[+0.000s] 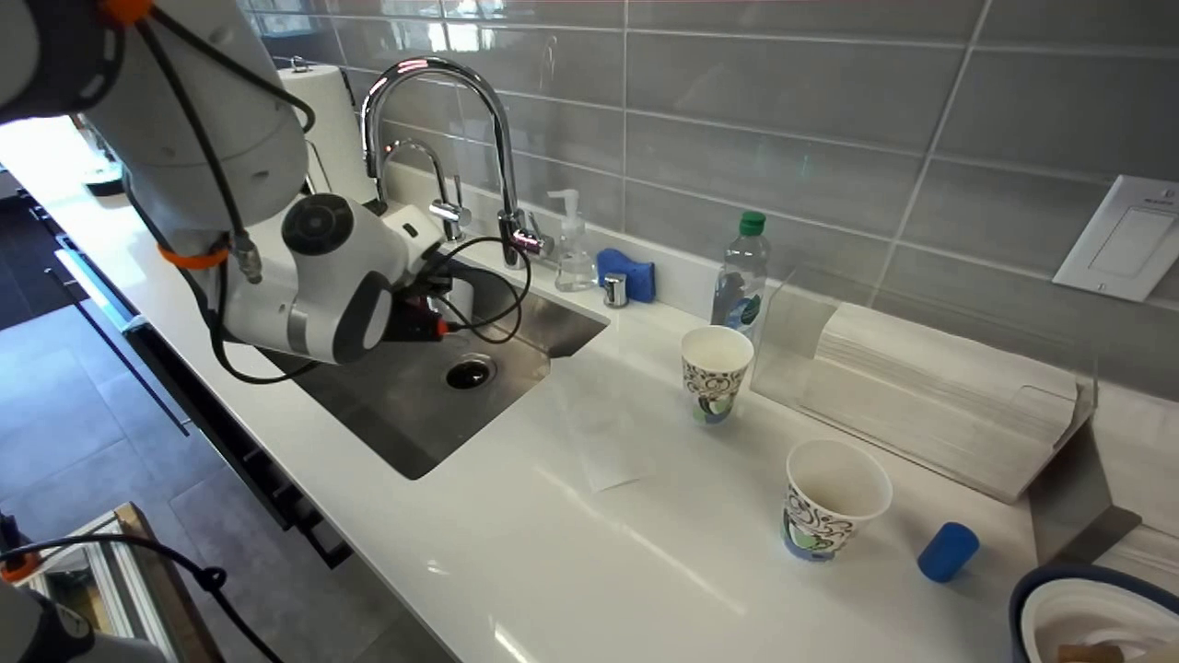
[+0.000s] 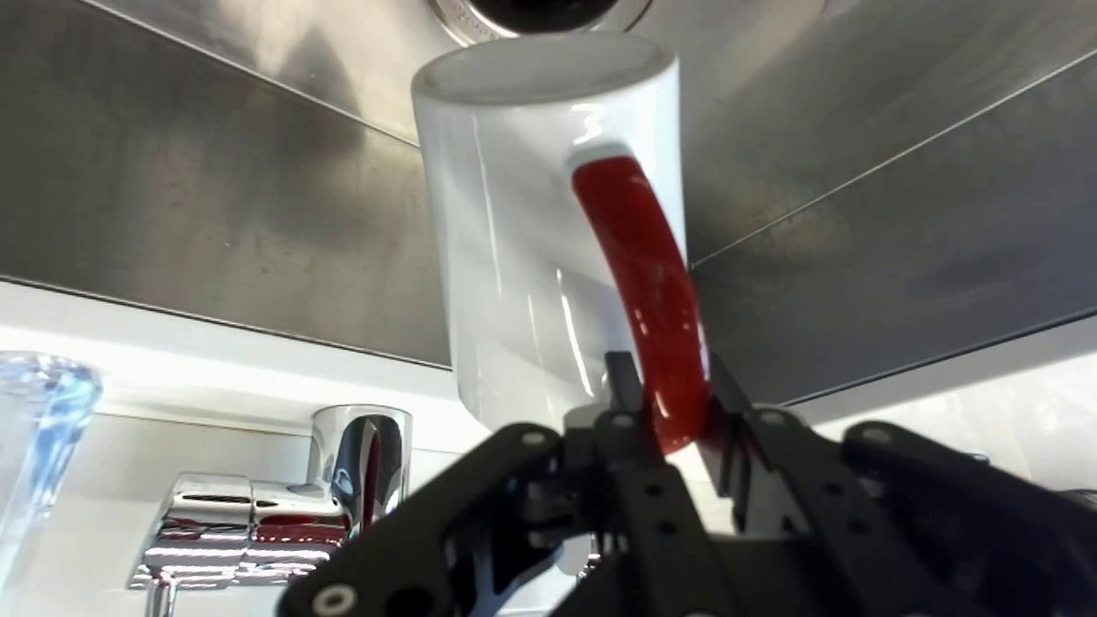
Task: Pour the water out of the cup and take it out of the sink
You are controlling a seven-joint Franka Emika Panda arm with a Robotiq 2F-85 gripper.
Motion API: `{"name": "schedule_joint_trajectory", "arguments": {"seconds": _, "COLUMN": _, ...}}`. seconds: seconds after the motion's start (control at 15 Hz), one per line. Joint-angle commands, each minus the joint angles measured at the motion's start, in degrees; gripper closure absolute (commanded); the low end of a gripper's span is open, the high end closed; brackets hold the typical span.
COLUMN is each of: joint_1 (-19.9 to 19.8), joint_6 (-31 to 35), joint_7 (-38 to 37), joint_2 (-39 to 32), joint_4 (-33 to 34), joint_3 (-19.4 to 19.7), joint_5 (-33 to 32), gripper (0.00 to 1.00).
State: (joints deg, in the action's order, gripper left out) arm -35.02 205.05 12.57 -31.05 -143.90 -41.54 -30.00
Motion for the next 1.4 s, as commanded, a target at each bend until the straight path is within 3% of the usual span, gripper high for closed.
{"name": "schedule_joint_trajectory", "arguments": {"seconds": 0.0, "joint_1": 0.60, "joint_6": -6.10, "joint_7": -2.71, "joint_2": 10.62, "joint_4": -3.52, "joint_3": -0.88, "joint_5": 3.95, "gripper": 0.95}}
{"name": "schedule_joint_trajectory", "arguments": {"seconds": 0.67, "joint_1": -2.02, "joint_6": -38.17, "joint_7": -0.73, "joint_2": 19.18, "joint_4": 3.11, "joint_3": -8.07, "joint_5": 3.38, "gripper": 0.95}}
{"name": "schedule_joint_trajectory", "arguments": {"seconds": 1.07, "joint_1": -0.52, "joint_6": -54.75, "joint_7": 1.14, "joint_2": 21.35, "joint_4": 9.75, "joint_3": -7.67, "joint_5": 1.61, "gripper": 0.95}}
{"name": "schedule_joint_trajectory", "arguments": {"seconds": 1.13, "joint_1": 10.12, "joint_6": -55.80, "joint_7": 5.23, "joint_2": 23.65, "joint_4": 10.47, "joint_3": 2.43, "joint_5": 6.85, "gripper": 0.95}}
{"name": "schedule_joint_trajectory", "arguments": {"seconds": 1.2, "joint_1": 12.36, "joint_6": -57.40, "joint_7": 5.86, "joint_2": 23.52, "joint_4": 11.35, "joint_3": 4.62, "joint_5": 6.84, "gripper": 0.95}}
{"name": "schedule_joint_trajectory", "arguments": {"seconds": 1.33, "joint_1": 20.40, "joint_6": -60.52, "joint_7": 6.72, "joint_2": 23.48, "joint_4": 13.16, "joint_3": 12.54, "joint_5": 6.01, "gripper": 0.95}}
